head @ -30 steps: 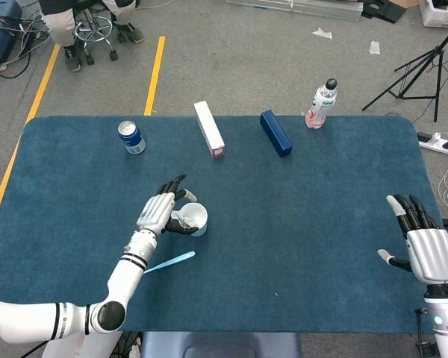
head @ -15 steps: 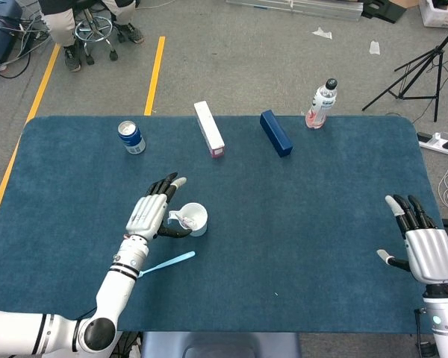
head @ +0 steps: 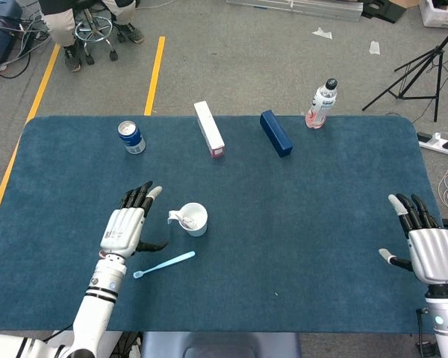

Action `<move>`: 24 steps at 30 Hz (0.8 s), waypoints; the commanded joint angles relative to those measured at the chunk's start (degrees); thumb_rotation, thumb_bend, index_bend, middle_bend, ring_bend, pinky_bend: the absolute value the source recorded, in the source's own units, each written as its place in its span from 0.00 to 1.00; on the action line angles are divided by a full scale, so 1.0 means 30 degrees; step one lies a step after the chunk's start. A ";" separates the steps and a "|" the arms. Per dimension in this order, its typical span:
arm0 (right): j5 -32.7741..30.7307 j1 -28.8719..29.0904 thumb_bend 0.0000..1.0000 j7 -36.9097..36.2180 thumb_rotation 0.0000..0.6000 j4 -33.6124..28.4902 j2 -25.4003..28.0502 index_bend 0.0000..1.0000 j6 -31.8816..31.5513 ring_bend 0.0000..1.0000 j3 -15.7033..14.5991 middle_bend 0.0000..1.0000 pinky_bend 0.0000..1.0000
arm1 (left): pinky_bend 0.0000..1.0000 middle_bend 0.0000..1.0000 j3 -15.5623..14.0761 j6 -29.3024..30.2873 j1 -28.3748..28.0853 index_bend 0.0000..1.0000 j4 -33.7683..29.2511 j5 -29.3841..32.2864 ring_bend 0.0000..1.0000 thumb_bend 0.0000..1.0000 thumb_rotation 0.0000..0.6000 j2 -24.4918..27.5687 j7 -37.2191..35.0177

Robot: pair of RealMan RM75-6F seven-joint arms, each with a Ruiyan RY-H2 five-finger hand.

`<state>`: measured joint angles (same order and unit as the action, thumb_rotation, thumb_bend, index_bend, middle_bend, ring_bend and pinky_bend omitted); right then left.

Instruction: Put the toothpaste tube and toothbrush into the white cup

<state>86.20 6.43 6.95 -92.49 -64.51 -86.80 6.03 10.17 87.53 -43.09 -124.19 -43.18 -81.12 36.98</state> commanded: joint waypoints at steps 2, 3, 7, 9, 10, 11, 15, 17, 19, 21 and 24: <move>0.0005 -0.0017 0.00 -0.0009 1.00 -0.0005 0.0009 0.02 -0.0048 0.03 0.0015 0.11 0.35 | 0.00 0.00 -0.1445 0.0338 0.1119 0.00 -0.0240 -0.0920 0.00 0.02 1.00 0.0589 0.0255; 0.0008 -0.0023 0.00 -0.0025 1.00 -0.0008 0.0016 0.02 -0.0068 0.03 0.0022 0.11 0.35 | 0.00 0.00 -0.1683 0.0371 0.1329 0.00 -0.0207 -0.1106 0.00 0.02 1.00 0.0684 0.0199; -0.0013 -0.0030 0.00 -0.0090 1.00 -0.0009 0.0043 0.02 -0.0102 0.03 0.0059 0.11 0.35 | 0.00 0.00 -0.2570 0.0497 0.2259 0.00 0.0494 -0.2157 0.00 0.00 1.00 0.0820 -0.0374; 0.0008 -0.0041 0.00 -0.0094 1.00 -0.0004 0.0043 0.02 -0.0114 0.03 0.0044 0.11 0.35 | 0.00 0.00 -0.2820 0.0331 0.2668 0.00 0.0942 -0.2435 0.00 0.00 1.00 0.0781 -0.0821; 0.0013 -0.0040 0.00 -0.0095 1.00 -0.0004 0.0043 0.02 -0.0113 0.03 0.0043 0.11 0.35 | 0.00 0.00 -0.2878 0.0206 0.2807 0.00 0.1137 -0.2465 0.00 0.00 1.00 0.0757 -0.0994; 0.0023 -0.0036 0.00 -0.0088 1.00 -0.0007 0.0045 0.02 -0.0112 0.03 0.0042 0.11 0.35 | 0.00 0.00 -0.2929 0.0050 0.2962 0.00 0.1406 -0.2529 0.00 0.00 1.00 0.0718 -0.1173; 0.0027 -0.0046 0.00 -0.0075 1.00 -0.0012 0.0042 0.02 -0.0130 0.03 0.0042 0.11 0.35 | 0.00 0.00 -0.3167 -0.0357 0.3412 0.00 0.2453 -0.2943 0.00 0.00 1.00 0.0446 -0.1514; 0.0040 -0.0054 0.00 -0.0084 1.00 -0.0015 0.0048 0.02 -0.0152 0.03 0.0043 0.11 0.35 | 0.00 0.00 -0.3271 -0.0595 0.3667 0.00 0.2990 -0.3085 0.00 0.00 1.00 0.0265 -0.1747; 0.0053 -0.0067 0.00 -0.0108 1.00 -0.0016 0.0057 0.02 -0.0185 0.03 0.0049 0.11 0.35 | 0.00 0.00 -0.3295 -0.0977 0.3932 0.00 0.3479 -0.2911 0.00 0.00 1.00 0.0082 -0.2118; 0.0053 -0.0072 0.00 -0.0117 1.00 -0.0024 0.0064 0.02 -0.0193 0.03 0.0051 0.11 0.35 | 0.00 0.00 -0.3263 -0.1320 0.4125 0.00 0.3872 -0.2805 0.00 0.00 1.00 -0.0084 -0.2467; 0.0044 -0.0070 0.00 -0.0110 1.00 -0.0021 0.0066 0.02 -0.0179 0.03 0.0051 0.11 0.35 | 0.00 0.00 -0.3146 -0.1840 0.4391 0.00 0.4484 -0.2751 0.00 0.00 1.00 -0.0368 -0.3030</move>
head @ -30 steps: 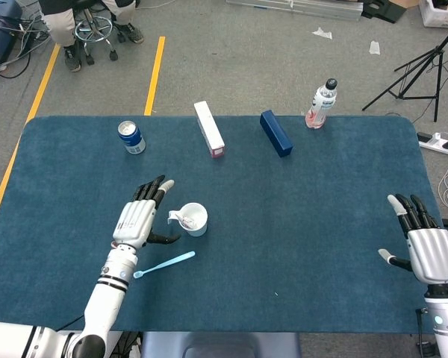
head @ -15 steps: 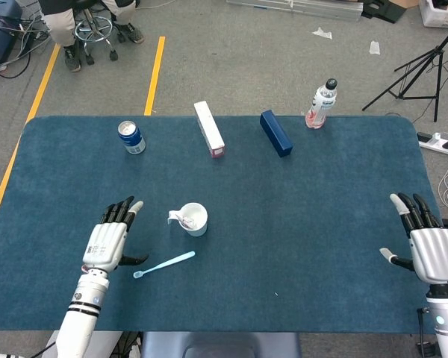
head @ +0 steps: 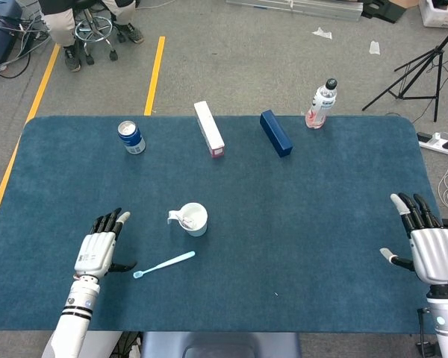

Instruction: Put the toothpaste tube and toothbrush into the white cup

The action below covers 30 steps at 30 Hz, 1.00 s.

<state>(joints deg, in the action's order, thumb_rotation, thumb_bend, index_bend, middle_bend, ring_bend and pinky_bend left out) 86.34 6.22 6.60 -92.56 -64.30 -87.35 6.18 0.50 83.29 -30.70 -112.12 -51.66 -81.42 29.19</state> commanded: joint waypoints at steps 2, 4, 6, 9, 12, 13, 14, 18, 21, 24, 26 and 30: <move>-0.0016 0.0006 0.00 0.0018 1.00 0.0011 -0.0012 0.02 0.0025 0.03 -0.0002 0.11 0.35 | 0.00 0.00 0.0163 -0.0786 0.0419 0.00 0.0839 0.0065 0.00 0.00 1.00 -0.0496 -0.0811; -0.0046 0.0029 0.00 0.0045 1.00 0.0016 -0.0024 0.02 0.0071 0.03 0.0009 0.11 0.35 | 0.00 0.00 0.0218 -0.1090 0.0519 0.00 0.1097 0.0046 0.00 0.00 1.00 -0.0678 -0.1033; -0.0058 0.0036 0.00 0.0061 1.00 0.0014 -0.0026 0.02 0.0107 0.03 -0.0001 0.11 0.35 | 0.00 0.00 0.0252 -0.1376 0.0602 0.00 0.1320 0.0007 0.00 0.00 1.00 -0.0861 -0.1109; -0.0022 0.0031 0.00 0.0054 1.00 -0.0004 -0.0022 0.02 0.0088 0.03 -0.0012 0.11 0.35 | 0.00 0.00 0.0280 -0.1649 0.0726 0.00 0.1539 -0.0058 0.00 0.00 1.00 -0.1102 -0.1093; 0.0001 0.0005 0.00 0.0006 1.00 -0.0015 0.0002 0.02 0.0032 0.03 -0.0011 0.11 0.35 | 0.00 0.00 0.0229 -0.1863 0.0869 0.00 0.1696 -0.0071 0.00 0.00 1.00 -0.1266 -0.0962; 0.0001 0.0003 0.00 -0.0006 1.00 -0.0012 0.0006 0.02 0.0026 0.03 -0.0008 0.11 0.35 | 0.00 0.00 0.0222 -0.1918 0.0913 0.00 0.1739 -0.0071 0.00 0.00 1.00 -0.1307 -0.0929; -0.0005 0.0001 0.00 -0.0011 1.00 -0.0018 0.0011 0.02 0.0024 0.03 -0.0003 0.11 0.35 | 0.00 0.00 0.0174 -0.2024 0.0977 0.00 0.1789 -0.0042 0.00 0.00 1.00 -0.1361 -0.0880; 0.0016 0.0002 0.00 -0.0018 1.00 -0.0014 0.0018 0.02 0.0039 0.03 -0.0021 0.11 0.35 | 0.00 0.00 0.0070 -0.2350 0.1151 0.00 0.2076 -0.0065 0.00 0.00 1.00 -0.1546 -0.0783; 0.0002 0.0013 0.00 -0.0019 1.00 -0.0019 0.0022 0.02 0.0064 0.03 -0.0015 0.11 0.35 | 0.00 0.00 0.0081 -0.2714 0.1261 0.00 0.2322 -0.0045 0.00 0.00 1.00 -0.1724 -0.0930; 0.0014 0.0006 0.00 -0.0050 1.00 -0.0033 0.0040 0.02 0.0046 0.03 -0.0012 0.11 0.35 | 0.00 0.00 0.0083 -0.3082 0.1323 0.00 0.2636 0.0003 0.00 0.00 1.00 -0.1868 -0.0962; 0.0007 -0.0006 0.00 -0.0087 1.00 -0.0030 0.0060 0.02 0.0021 0.03 0.0000 0.11 0.35 | 0.00 0.00 0.0147 -0.3279 0.1370 0.00 0.2861 0.0064 0.00 0.00 1.00 -0.1990 -0.1018; 0.0001 -0.0017 0.00 -0.0166 1.00 -0.0036 0.0102 0.02 0.0000 0.03 0.0016 0.11 0.35 | 0.00 0.00 0.0232 -0.3622 0.1410 0.00 0.3307 0.0234 0.00 0.00 1.00 -0.2192 -0.0928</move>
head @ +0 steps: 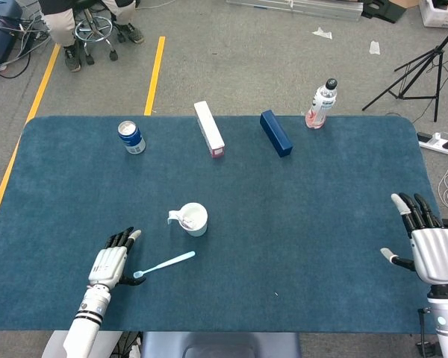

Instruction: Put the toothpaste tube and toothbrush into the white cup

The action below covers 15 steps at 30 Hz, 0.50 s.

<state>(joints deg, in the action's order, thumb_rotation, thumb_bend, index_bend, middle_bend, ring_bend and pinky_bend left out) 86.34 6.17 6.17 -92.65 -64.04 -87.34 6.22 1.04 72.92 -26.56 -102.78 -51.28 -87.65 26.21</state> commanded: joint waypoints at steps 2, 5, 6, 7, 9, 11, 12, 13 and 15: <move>0.0004 -0.0011 0.00 -0.0064 1.00 -0.0009 0.0041 0.02 -0.0019 0.03 0.0009 0.11 0.35 | 0.00 0.00 0.0113 -0.0283 0.0050 0.00 0.0388 0.0207 0.00 0.00 1.00 -0.0203 0.0146; -0.0014 -0.0017 0.00 -0.0114 1.00 -0.0003 0.0062 0.02 -0.0023 0.03 0.0021 0.11 0.35 | 0.00 0.00 0.0225 -0.0427 0.0110 0.00 0.0608 0.0321 0.00 0.00 1.00 -0.0307 0.0133; -0.0011 -0.0017 0.00 -0.0123 1.00 -0.0004 0.0064 0.02 -0.0025 0.03 0.0022 0.11 0.35 | 0.00 0.00 0.0243 -0.0461 0.0125 0.00 0.0679 0.0341 0.00 0.00 1.00 -0.0334 0.0156; -0.0005 -0.0014 0.00 -0.0131 1.00 -0.0004 0.0066 0.02 -0.0023 0.03 0.0023 0.11 0.35 | 0.00 0.00 0.0260 -0.0512 0.0143 0.00 0.0768 0.0370 0.00 0.00 1.00 -0.0363 0.0189; 0.0005 -0.0016 0.00 -0.0134 1.00 -0.0001 0.0067 0.02 -0.0023 0.03 0.0015 0.11 0.35 | 0.00 0.00 0.0318 -0.0574 0.0177 0.00 0.0866 0.0431 0.00 0.00 1.00 -0.0399 0.0201; 0.0004 -0.0015 0.00 -0.0125 1.00 0.0004 0.0059 0.02 -0.0021 0.03 0.0016 0.11 0.35 | 0.00 0.00 0.0365 -0.0640 0.0196 0.00 0.0983 0.0460 0.00 0.00 1.00 -0.0419 0.0265; 0.0004 -0.0015 0.00 -0.0124 1.00 0.0003 0.0060 0.02 -0.0018 0.03 0.0013 0.11 0.35 | 0.00 0.00 0.0380 -0.0660 0.0210 0.00 0.1021 0.0476 0.00 0.00 1.00 -0.0425 0.0292; 0.0005 -0.0013 0.00 -0.0124 1.00 0.0004 0.0060 0.02 -0.0016 0.03 0.0015 0.11 0.35 | 0.00 0.00 0.0395 -0.0686 0.0230 0.00 0.1068 0.0507 0.00 0.00 1.00 -0.0438 0.0331; 0.0004 -0.0012 0.00 -0.0121 1.00 0.0005 0.0056 0.02 -0.0020 0.03 0.0019 0.11 0.35 | 0.00 0.00 0.0434 -0.0724 0.0263 0.00 0.1137 0.0545 0.00 0.00 1.00 -0.0464 0.0354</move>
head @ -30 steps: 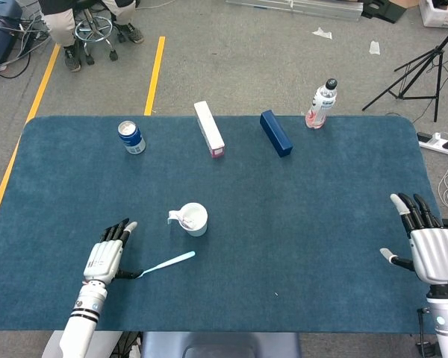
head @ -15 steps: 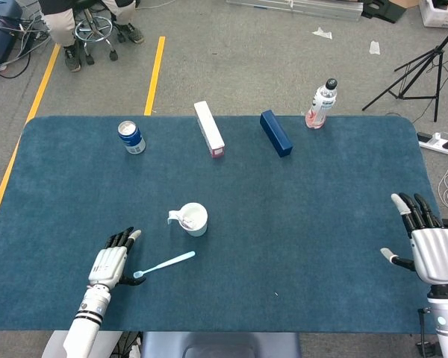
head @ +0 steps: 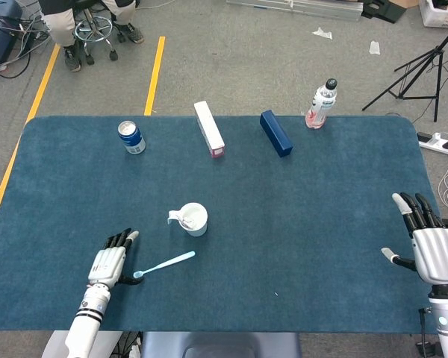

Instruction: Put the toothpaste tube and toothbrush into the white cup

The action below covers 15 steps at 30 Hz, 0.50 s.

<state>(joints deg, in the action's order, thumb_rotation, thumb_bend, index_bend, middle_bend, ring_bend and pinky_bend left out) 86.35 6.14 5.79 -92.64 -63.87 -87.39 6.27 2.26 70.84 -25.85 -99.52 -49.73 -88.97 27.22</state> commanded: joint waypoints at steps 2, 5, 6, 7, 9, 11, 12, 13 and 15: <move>0.0025 -0.0002 0.00 0.0005 1.00 -0.0007 0.0001 0.02 -0.0006 0.03 -0.0011 0.11 0.35 | 0.00 0.00 0.0069 -0.0064 0.0063 0.00 0.0171 0.0056 0.00 0.00 1.00 -0.0068 0.0043; 0.0019 -0.0008 0.00 0.0005 1.00 -0.0002 0.0001 0.02 -0.0007 0.03 -0.0013 0.11 0.35 | 0.00 0.00 0.0151 -0.0124 0.0107 0.00 0.0355 0.0066 0.00 0.00 1.00 -0.0156 0.0025; 0.0010 -0.0008 0.00 0.0000 1.00 -0.0004 0.0006 0.02 -0.0002 0.03 -0.0012 0.11 0.35 | 0.00 0.00 0.0182 -0.0153 0.0110 0.00 0.0422 0.0075 0.00 0.00 1.00 -0.0177 0.0027; 0.0004 -0.0008 0.00 -0.0007 1.00 -0.0008 0.0009 0.02 -0.0003 0.03 -0.0005 0.11 0.35 | 0.00 0.00 0.0215 -0.0179 0.0113 0.00 0.0496 0.0094 0.00 0.00 1.00 -0.0194 0.0036; 0.0000 -0.0008 0.00 -0.0015 1.00 -0.0012 0.0016 0.02 -0.0013 0.03 0.0006 0.11 0.35 | 0.00 0.00 0.0297 -0.0217 0.0117 0.00 0.0660 0.0147 0.00 0.00 1.00 -0.0230 0.0078; 0.0009 -0.0013 0.00 -0.0030 1.00 -0.0015 0.0021 0.02 -0.0027 0.03 0.0007 0.11 0.35 | 0.00 0.00 0.0363 -0.0225 0.0141 0.00 0.0829 0.0182 0.00 0.00 1.00 -0.0254 0.0106; 0.0006 -0.0015 0.00 -0.0029 1.00 -0.0016 0.0020 0.02 -0.0031 0.03 0.0009 0.11 0.35 | 0.00 0.00 0.0388 -0.0230 0.0158 0.00 0.0894 0.0199 0.00 0.00 1.00 -0.0260 0.0106; 0.0006 -0.0017 0.00 -0.0024 1.00 -0.0018 0.0021 0.02 -0.0032 0.03 0.0008 0.11 0.35 | 0.00 0.00 0.0404 -0.0232 0.0174 0.00 0.0960 0.0218 0.00 0.00 1.00 -0.0266 0.0122; 0.0017 -0.0020 0.00 -0.0031 1.00 -0.0022 0.0021 0.02 -0.0037 0.03 0.0003 0.11 0.35 | 0.00 0.00 0.0445 -0.0226 0.0207 0.00 0.1133 0.0246 0.00 0.00 1.00 -0.0280 0.0168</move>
<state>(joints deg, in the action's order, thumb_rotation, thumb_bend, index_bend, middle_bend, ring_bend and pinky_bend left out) 86.40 6.07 5.70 -92.70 -63.81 -87.51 6.28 3.54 70.16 -25.27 -96.23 -49.03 -89.79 27.67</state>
